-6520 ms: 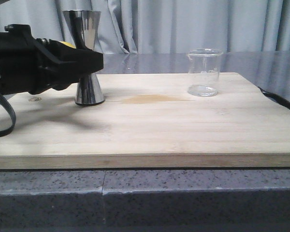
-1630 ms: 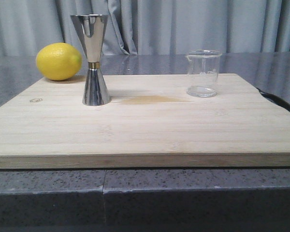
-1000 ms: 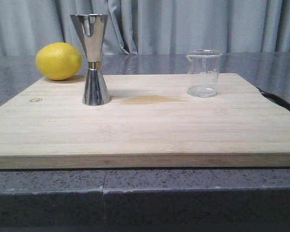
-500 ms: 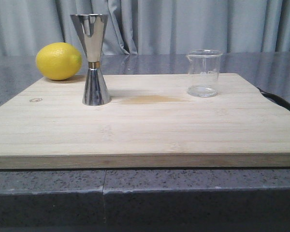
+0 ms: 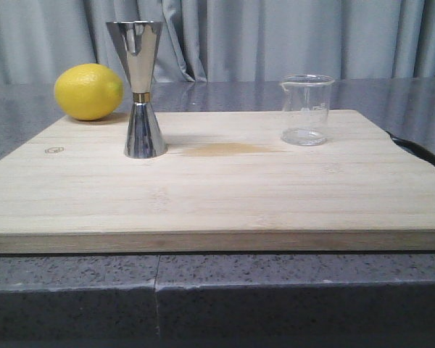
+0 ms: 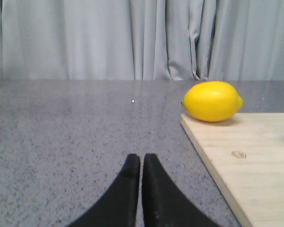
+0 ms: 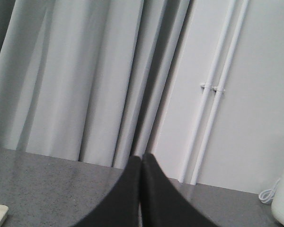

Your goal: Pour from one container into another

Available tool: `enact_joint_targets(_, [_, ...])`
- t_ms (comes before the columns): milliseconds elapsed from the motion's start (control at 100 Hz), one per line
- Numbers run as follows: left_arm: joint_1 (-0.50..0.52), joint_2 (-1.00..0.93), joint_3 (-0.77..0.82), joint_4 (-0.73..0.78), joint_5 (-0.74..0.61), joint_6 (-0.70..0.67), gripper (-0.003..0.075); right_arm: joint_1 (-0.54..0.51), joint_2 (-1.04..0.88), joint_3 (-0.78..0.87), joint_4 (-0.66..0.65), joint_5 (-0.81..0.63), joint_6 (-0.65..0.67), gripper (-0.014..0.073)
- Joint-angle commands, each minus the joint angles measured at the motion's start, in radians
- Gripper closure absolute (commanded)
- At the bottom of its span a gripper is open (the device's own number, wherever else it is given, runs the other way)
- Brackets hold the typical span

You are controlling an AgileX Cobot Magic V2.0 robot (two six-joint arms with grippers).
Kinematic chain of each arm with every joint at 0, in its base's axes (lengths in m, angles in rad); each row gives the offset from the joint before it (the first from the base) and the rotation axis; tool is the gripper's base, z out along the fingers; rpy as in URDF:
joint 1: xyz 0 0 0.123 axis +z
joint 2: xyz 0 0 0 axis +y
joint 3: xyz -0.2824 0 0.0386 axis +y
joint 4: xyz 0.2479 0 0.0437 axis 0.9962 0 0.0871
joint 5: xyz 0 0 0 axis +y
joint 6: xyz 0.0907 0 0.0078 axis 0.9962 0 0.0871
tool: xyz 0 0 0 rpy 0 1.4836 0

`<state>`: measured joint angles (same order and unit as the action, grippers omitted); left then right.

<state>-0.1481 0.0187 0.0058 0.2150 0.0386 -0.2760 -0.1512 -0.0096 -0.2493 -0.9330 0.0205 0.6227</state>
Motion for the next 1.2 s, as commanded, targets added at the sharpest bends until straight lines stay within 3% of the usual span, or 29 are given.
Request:
enact_joint_targets(0, [0.002,-0.021,0.04,-0.057,-0.121,0.014,0.0739,0.004,-0.013,-0.023,0.0,-0.037,-0.001,0.0666])
enact_joint_targets(120, [0.006,-0.05,0.036,-0.07,-0.065,0.036,0.0739,0.004,-0.013,-0.023,0.0,-0.037,-0.001,0.0666])
enact_joint_targets(1140, [0.02,-0.05,0.036,-0.131,-0.064,0.068,0.0739,0.005,-0.013,-0.016,0.0,-0.035,-0.001,0.0666])
enact_joint_targets(1190, [0.02,-0.05,0.036,-0.131,-0.064,0.068,0.0739,0.005,-0.013,-0.016,0.05,-0.031,-0.001,0.0666])
